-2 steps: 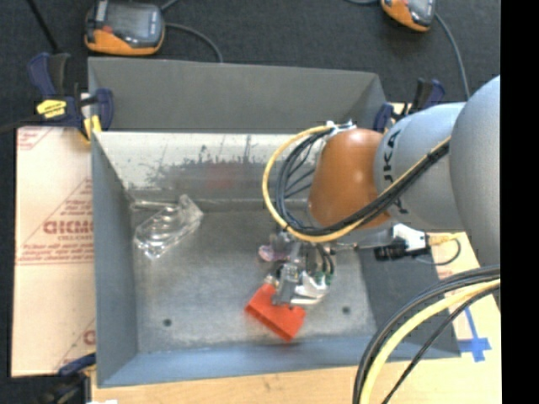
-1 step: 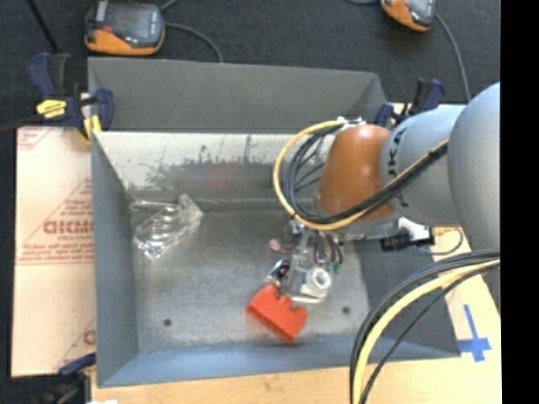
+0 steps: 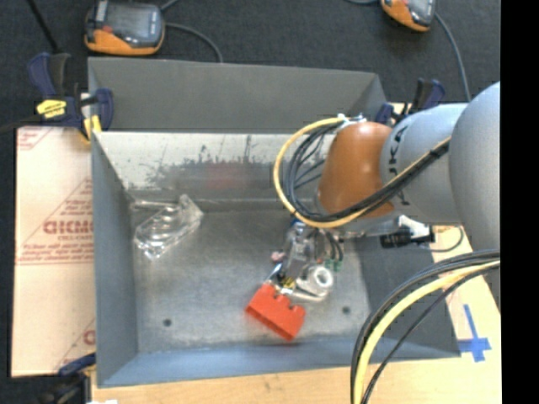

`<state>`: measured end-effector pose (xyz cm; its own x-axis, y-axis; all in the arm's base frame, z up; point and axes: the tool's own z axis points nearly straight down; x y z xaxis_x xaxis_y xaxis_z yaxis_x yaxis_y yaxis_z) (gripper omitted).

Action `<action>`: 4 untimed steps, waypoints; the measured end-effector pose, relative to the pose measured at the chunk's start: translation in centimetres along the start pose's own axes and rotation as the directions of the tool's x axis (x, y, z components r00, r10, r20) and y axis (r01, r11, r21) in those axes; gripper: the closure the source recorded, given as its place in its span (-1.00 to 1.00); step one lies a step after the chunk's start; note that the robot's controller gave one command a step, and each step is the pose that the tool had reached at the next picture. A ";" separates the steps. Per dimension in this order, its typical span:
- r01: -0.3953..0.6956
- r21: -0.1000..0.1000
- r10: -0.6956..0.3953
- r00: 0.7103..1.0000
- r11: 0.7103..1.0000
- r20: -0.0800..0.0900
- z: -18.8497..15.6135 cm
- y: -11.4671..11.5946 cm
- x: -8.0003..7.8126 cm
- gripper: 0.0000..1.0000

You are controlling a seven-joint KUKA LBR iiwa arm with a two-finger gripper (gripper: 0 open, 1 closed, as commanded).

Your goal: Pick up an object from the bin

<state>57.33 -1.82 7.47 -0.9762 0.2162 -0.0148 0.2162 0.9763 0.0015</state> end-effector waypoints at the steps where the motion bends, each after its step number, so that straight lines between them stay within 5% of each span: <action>1: 0.000 0.001 0.000 1.000 1.000 -0.008 0.3 0.0 0.3 -1.00; 2: 0.000 0.001 0.000 1.000 1.000 -0.006 0.2 0.0 0.2 1.00; 3: -0.001 0.001 0.001 1.000 1.000 -0.010 0.3 0.0 0.3 -1.00; 4: -0.001 0.001 0.001 1.000 1.000 -0.006 0.2 0.0 0.2 1.00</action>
Offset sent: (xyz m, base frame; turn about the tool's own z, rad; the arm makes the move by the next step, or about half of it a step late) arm 0.0000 0.0000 0.0000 0.0000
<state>57.14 -1.78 7.28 -0.9761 0.2172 -0.0085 0.2172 0.9761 0.0010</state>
